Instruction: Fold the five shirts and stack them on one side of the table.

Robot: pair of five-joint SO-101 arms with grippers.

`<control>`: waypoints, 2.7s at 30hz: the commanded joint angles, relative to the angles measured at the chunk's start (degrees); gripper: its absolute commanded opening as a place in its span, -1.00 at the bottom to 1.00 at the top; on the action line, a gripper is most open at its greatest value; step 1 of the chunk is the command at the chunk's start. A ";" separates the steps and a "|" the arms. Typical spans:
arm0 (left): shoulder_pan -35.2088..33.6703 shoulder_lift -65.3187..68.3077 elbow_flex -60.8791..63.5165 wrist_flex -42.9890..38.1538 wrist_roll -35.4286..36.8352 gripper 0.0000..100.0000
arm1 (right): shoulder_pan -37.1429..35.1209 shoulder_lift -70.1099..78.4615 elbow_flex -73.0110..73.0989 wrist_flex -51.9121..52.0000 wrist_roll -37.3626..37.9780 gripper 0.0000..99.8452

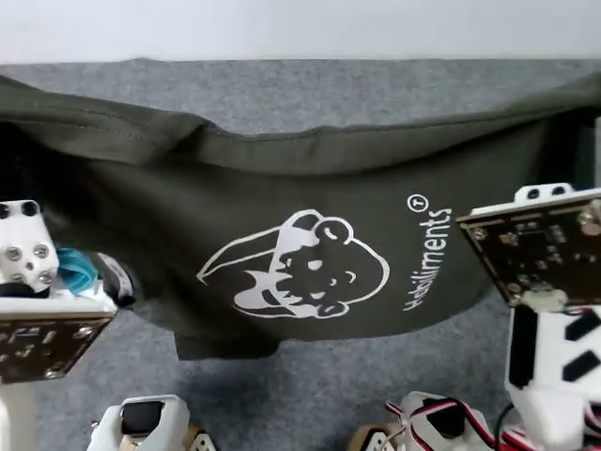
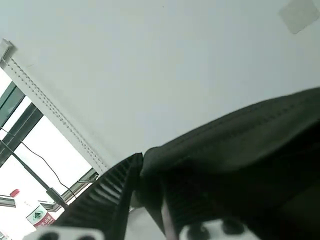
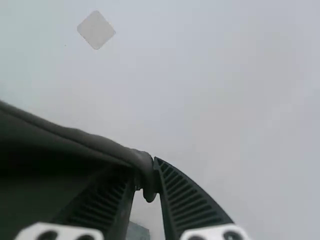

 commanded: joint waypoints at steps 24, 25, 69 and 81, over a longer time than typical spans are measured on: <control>-2.29 -2.11 -1.45 0.35 -6.07 -0.99 | 0.75 -2.86 0.09 9.63 3.52 -0.98; -2.20 -1.67 -0.57 0.62 -6.07 -0.99 | 0.66 -1.54 0.09 9.71 3.34 -0.98; 0.88 64.26 -3.38 -35.25 -6.07 -0.99 | -7.16 62.46 0.09 -37.05 3.60 -0.98; 2.02 65.23 -11.91 12.04 -6.07 -0.99 | -8.57 62.29 0.09 -7.08 3.43 -0.98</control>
